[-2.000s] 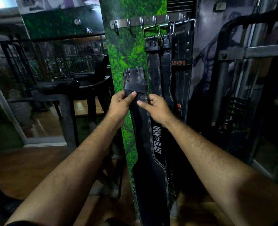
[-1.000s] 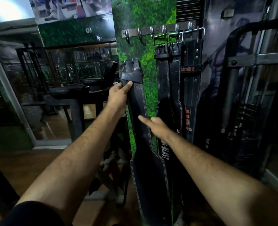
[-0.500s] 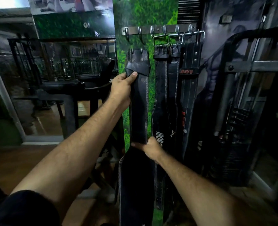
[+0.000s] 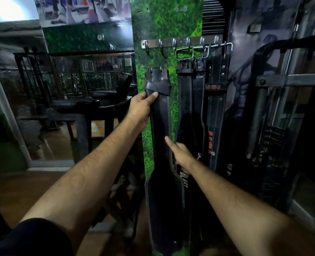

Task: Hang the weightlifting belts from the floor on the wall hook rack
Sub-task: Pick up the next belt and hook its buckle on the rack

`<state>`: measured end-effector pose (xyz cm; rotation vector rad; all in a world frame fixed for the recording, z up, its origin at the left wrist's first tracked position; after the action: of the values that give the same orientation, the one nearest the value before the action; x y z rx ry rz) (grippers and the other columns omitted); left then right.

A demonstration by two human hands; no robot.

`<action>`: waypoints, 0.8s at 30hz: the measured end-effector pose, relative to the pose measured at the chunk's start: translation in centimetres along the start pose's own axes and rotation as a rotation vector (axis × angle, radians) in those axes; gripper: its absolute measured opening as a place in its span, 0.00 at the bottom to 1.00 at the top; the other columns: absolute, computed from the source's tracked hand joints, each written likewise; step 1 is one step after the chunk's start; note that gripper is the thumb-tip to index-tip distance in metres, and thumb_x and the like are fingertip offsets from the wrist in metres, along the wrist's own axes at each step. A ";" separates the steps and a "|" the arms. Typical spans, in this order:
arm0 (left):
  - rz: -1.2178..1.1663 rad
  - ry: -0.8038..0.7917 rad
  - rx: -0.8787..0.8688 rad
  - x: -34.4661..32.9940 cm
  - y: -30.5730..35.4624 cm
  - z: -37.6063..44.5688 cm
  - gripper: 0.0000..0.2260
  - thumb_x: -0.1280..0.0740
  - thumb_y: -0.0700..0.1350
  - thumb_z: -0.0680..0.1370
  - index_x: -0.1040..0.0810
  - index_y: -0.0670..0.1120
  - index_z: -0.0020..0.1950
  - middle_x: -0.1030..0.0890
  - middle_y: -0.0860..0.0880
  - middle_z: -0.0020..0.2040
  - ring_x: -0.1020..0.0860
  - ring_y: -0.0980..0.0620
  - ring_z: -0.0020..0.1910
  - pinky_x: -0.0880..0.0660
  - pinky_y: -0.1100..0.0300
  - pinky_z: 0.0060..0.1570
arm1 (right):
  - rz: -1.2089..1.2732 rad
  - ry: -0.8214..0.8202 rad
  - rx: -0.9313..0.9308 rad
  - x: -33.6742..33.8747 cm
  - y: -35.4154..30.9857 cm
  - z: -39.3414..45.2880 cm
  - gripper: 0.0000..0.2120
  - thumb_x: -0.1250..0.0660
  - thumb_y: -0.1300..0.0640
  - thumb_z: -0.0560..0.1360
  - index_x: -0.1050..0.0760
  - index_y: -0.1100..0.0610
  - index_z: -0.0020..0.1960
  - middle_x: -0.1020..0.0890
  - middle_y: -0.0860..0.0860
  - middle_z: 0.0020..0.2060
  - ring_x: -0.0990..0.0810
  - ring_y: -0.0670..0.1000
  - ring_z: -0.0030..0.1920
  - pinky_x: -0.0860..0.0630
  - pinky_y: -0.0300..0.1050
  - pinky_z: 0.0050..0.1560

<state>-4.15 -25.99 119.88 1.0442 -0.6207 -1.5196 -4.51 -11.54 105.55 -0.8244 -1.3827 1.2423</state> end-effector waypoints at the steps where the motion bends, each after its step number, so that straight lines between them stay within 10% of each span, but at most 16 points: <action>1: 0.015 -0.006 0.001 -0.1 -0.1 -0.1 0.06 0.34 0.36 0.79 0.20 0.42 0.44 0.15 0.50 0.35 0.18 0.55 0.34 0.22 0.62 0.36 | 0.022 0.054 0.084 0.1 -1.5 0.5 0.34 0.38 0.25 0.68 0.21 0.54 0.54 0.20 0.48 0.47 0.24 0.45 0.49 0.28 0.43 0.56; 4: 0.067 -0.018 -0.006 -0.1 -0.4 -0.1 0.04 0.32 0.37 0.78 0.21 0.42 0.43 0.16 0.50 0.36 0.19 0.56 0.33 0.23 0.62 0.34 | 0.041 0.212 0.314 0.6 -5.6 1.7 0.21 0.37 0.41 0.80 0.36 0.51 0.34 0.35 0.47 0.31 0.36 0.46 0.33 0.37 0.46 0.38; 24: 0.133 -0.252 0.176 0.3 -14.3 -8.6 0.08 0.34 0.34 0.79 0.20 0.34 0.57 0.16 0.41 0.51 0.19 0.46 0.49 0.21 0.54 0.52 | -0.073 0.635 0.673 3.7 -9.0 2.9 0.23 0.39 0.51 0.83 0.41 0.50 0.31 0.38 0.44 0.24 0.40 0.42 0.26 0.42 0.41 0.29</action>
<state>-3.74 -21.62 103.76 0.9281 -0.9966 -1.5105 -6.80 -10.71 115.45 -0.5975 -0.4311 1.1423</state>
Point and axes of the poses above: each hand's wrist, its own z-axis towards the middle knuckle, its own x-axis out of the back of the hand, y = z × x, the point moved 2 cm from there along z, towards the middle knuckle
